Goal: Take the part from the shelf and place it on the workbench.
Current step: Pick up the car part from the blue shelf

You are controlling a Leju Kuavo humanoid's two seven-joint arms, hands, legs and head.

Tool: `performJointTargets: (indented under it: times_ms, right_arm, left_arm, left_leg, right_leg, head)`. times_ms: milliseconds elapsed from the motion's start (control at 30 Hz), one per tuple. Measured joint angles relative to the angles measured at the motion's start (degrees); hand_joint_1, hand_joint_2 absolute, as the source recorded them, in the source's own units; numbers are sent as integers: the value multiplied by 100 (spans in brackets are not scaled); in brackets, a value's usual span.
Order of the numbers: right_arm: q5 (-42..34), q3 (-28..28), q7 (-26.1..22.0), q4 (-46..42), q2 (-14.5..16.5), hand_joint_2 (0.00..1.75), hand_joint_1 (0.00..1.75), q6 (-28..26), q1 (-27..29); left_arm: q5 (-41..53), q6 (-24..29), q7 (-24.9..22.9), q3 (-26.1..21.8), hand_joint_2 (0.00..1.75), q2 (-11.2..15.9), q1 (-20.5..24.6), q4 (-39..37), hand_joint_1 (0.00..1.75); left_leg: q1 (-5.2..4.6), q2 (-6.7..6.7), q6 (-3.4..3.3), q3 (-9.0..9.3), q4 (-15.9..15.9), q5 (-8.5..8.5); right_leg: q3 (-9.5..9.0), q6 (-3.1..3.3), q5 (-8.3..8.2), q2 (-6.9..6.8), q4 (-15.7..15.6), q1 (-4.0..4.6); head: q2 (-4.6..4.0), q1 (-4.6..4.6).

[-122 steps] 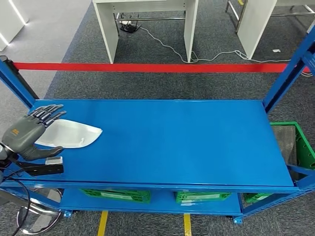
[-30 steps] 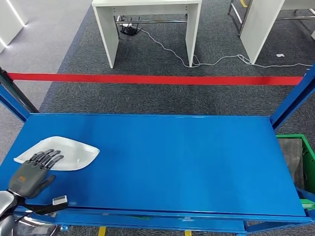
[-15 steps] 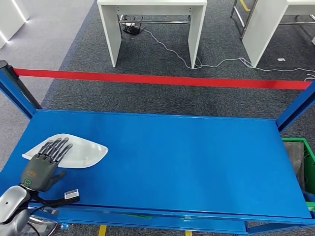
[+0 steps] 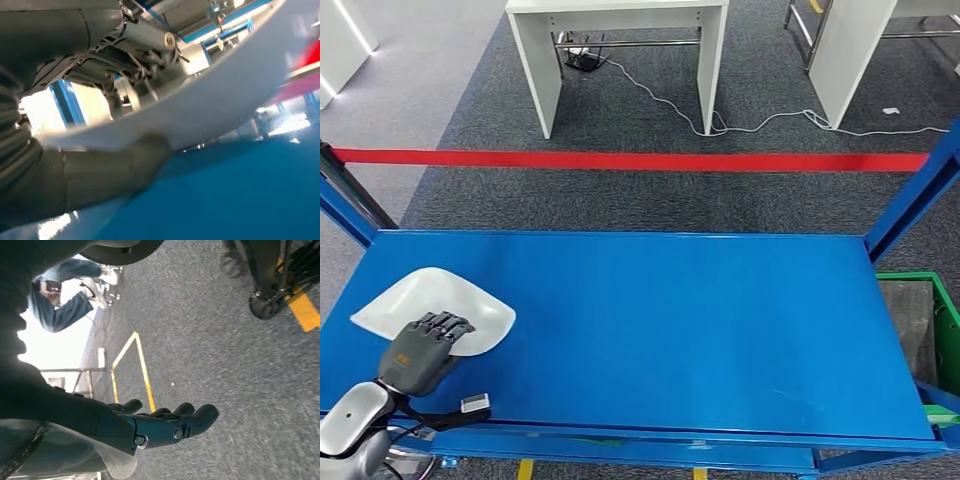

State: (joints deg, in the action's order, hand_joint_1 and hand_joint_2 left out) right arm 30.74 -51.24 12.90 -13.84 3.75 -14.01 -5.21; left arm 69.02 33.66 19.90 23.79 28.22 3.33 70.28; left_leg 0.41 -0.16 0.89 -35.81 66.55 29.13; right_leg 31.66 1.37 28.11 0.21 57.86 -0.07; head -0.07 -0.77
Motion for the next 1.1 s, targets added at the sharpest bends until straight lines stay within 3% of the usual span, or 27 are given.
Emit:
performJointTargets:
  times_ms: [33, 100, 233, 267, 333, 400, 433, 467, 533, 600, 733, 800, 867, 900, 933, 967, 1033, 1100]
  right_arm:
    - [3, -9, 2, 0, 2, 175, 0, 0, -2]
    - [11, -23, 2, 0, 5, 175, 0, -1, -6]
    - [23, -43, -2, 0, 4, 175, 0, -7, -9]
    - [26, -51, -2, 1, 4, 175, 0, -9, -9]
    - [31, -64, -2, 2, 4, 175, 0, -15, -6]
    - [33, -70, -2, 2, 5, 175, 0, -15, 9]
    - [34, -72, -2, 2, 4, 175, 0, -16, 17]
    - [36, -74, -2, 2, 1, 175, 0, -16, 21]
    - [39, -81, -1, 3, -3, 175, 0, -17, 16]
    - [44, -99, -4, 4, -1, 175, 0, -16, 6]
    - [72, -135, -19, 4, -2, 175, 0, -10, 8]
    - [91, -154, -26, 4, -5, 175, 0, -3, 7]
    - [102, -169, -39, 4, -6, 175, 0, 1, 8]
    - [104, -173, -46, 4, -6, 175, 0, 2, 10]
    - [106, -175, -46, 4, -6, 175, 0, 2, 13]
    - [108, -177, -46, 4, -6, 175, 0, 2, 15]
    - [109, -181, -42, 5, -4, 175, 0, 3, 16]
    - [114, -185, -41, 7, 2, 175, 0, 5, 12]
  left_arm:
    - [-35, -25, 7, 6, 175, 1, 3, -1, 175]
    - [-99, -70, 34, 20, 175, -2, 14, -1, 175]
    - [-215, -167, 86, 45, 175, -21, 24, 2, 175]
    - [-234, -191, 89, 51, 175, -30, 26, 3, 175]
    - [-271, -240, 92, 63, 175, -52, 28, 4, 175]
    - [-296, -277, 98, 72, 175, -69, 27, 4, 175]
    - [-302, -290, 102, 74, 175, -74, 26, 4, 175]
    - [-309, -306, 104, 75, 175, -78, 26, 4, 175]
    - [-350, -370, 115, 74, 175, -78, 26, 4, 175]
    - [-446, -490, 154, 71, 175, -58, 28, 12, 175]
    - [-786, -937, 290, 62, 175, 63, 28, 108, 175]
    - [-945, -1197, 360, 58, 175, 151, 27, 186, 175]
    - [-1073, -1392, 424, 57, 175, 224, 23, 254, 175]
    - [-1115, -1454, 449, 56, 175, 250, 18, 284, 175]
    - [-1141, -1493, 468, 56, 175, 273, 15, 311, 175]
    - [-1157, -1517, 481, 56, 175, 296, 11, 338, 175]
    - [-1187, -1551, 495, 52, 175, 348, 9, 393, 175]
    - [-1308, -1700, 525, 44, 175, 412, 14, 469, 175]
  left_leg:
    - [-14, 0, -42, 173, -391, -161]
    - [-45, 1, -96, 354, -830, -263]
    - [-28, 10, -165, 405, -968, -275]
    - [-10, 15, -188, 421, -1001, -293]
    - [-3, 21, -211, 423, -1014, -301]
    - [-4, 21, -209, 425, -1009, -298]
    - [0, 19, -205, 431, -1007, -293]
    - [5, 16, -193, 441, -1002, -285]
    - [2, 7, -143, 454, -976, -254]
    - [-18, -6, -83, 446, -937, -232]
    - [-4, -15, 7, 422, -838, -149]
    - [6, -6, 59, 214, -330, 172]
    - [11, -2, 83, -137, 478, 552]
    - [12, -2, 81, -252, 744, 627]
    - [10, -2, 68, -270, 794, 582]
    - [5, -3, 41, -175, 596, 422]
    - [-27, -5, -59, 196, -213, 0]
    - [-70, -4, -139, 442, -798, -188]
  right_leg:
    - [-3, -8, 8, 1, 4, 15]
    - [17, -40, 14, 1, 11, 28]
    - [77, -152, 106, -8, 99, 24]
    - [172, -177, 229, -7, 297, 20]
    - [523, -217, 580, -7, 1018, -5]
    - [817, -252, 740, -10, 1595, -25]
    - [825, -265, 654, -11, 1585, -32]
    - [714, -274, 465, -14, 1330, -43]
    - [322, -286, 100, -22, 514, -68]
    - [77, -246, -6, -13, 62, -72]
    - [38, -97, 2, -14, 40, -65]
    - [37, -38, -8, -26, 30, -77]
    - [44, -14, -8, -28, 31, -66]
    - [42, -11, -7, -28, 31, -58]
    - [38, -9, -6, -26, 31, -49]
    - [29, -8, -6, -24, 32, -41]
    - [15, -9, -4, -21, 32, -27]
    - [37, -34, -4, -22, 41, -16]
  head:
    - [0, 4]
    - [0, 7]
    - [0, 16]
    - [0, 30]
    - [0, 47]
    - [0, 48]
    - [0, 50]
    - [0, 51]
    - [0, 53]
    - [0, 46]
    - [0, 42]
    - [0, 28]
    - [0, 22]
    - [0, 22]
    - [0, 22]
    - [0, 22]
    - [0, 24]
    - [0, 27]
